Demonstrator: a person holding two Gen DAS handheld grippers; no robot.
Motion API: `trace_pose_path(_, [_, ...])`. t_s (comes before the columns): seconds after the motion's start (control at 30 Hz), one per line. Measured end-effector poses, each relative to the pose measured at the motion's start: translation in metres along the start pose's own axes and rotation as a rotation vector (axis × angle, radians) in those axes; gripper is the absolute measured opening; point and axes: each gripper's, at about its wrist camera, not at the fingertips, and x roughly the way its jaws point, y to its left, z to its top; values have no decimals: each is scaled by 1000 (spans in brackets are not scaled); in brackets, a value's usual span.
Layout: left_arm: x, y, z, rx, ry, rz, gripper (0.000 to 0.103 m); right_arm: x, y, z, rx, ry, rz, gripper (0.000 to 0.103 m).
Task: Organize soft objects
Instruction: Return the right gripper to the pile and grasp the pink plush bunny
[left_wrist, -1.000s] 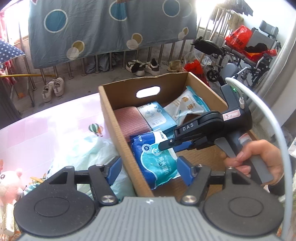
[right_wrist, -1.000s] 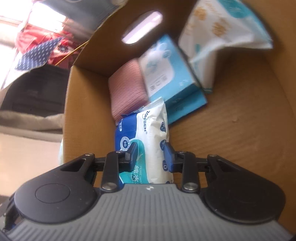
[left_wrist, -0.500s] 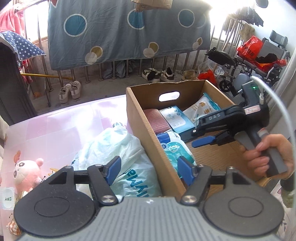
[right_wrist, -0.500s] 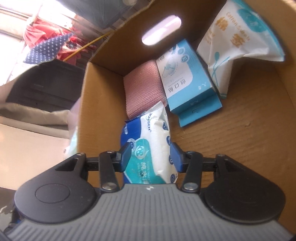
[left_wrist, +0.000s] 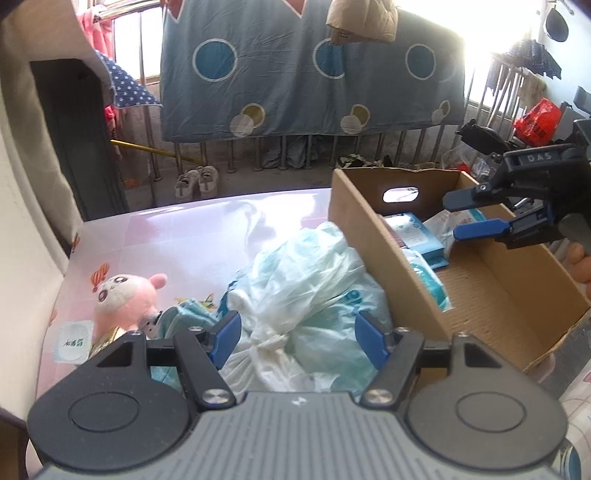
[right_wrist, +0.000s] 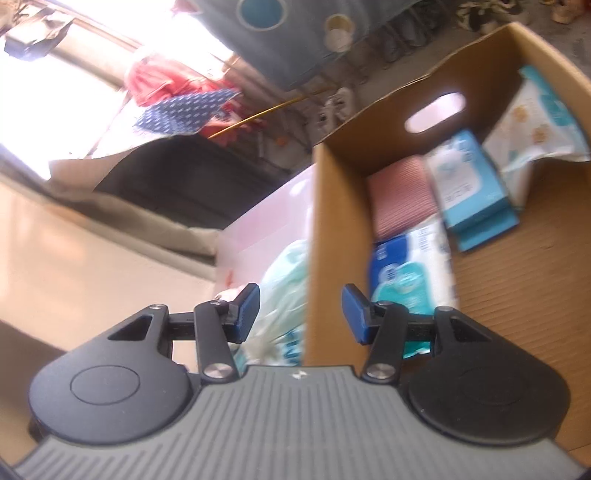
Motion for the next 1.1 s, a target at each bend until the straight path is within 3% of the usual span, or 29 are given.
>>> trace_pose_path(0.3, [-3,38,-43,10,-8,152,69,69,76,-44,-84,172,111,49])
trace_pose_path(0.43, [4,45,-54,60,-7,229,69,101,96,-61,-88,242,126,49])
trace_pose_path(0.6, [4,62,-52,40,-15,232,68,140,117,-67,-96,304,123,49])
trace_pose_path(0.77, [7,103,-22,-100,-7,182,68,173,146,-49,-134,323,127,51])
trace_pose_path(0.93, [44,157,16,-208,99,148,73,227,170,-21,-135,357,118,68])
trace_pose_path(1.1, [94,195,36,-297,216,106,73,296,163,1,-69,402,46,70])
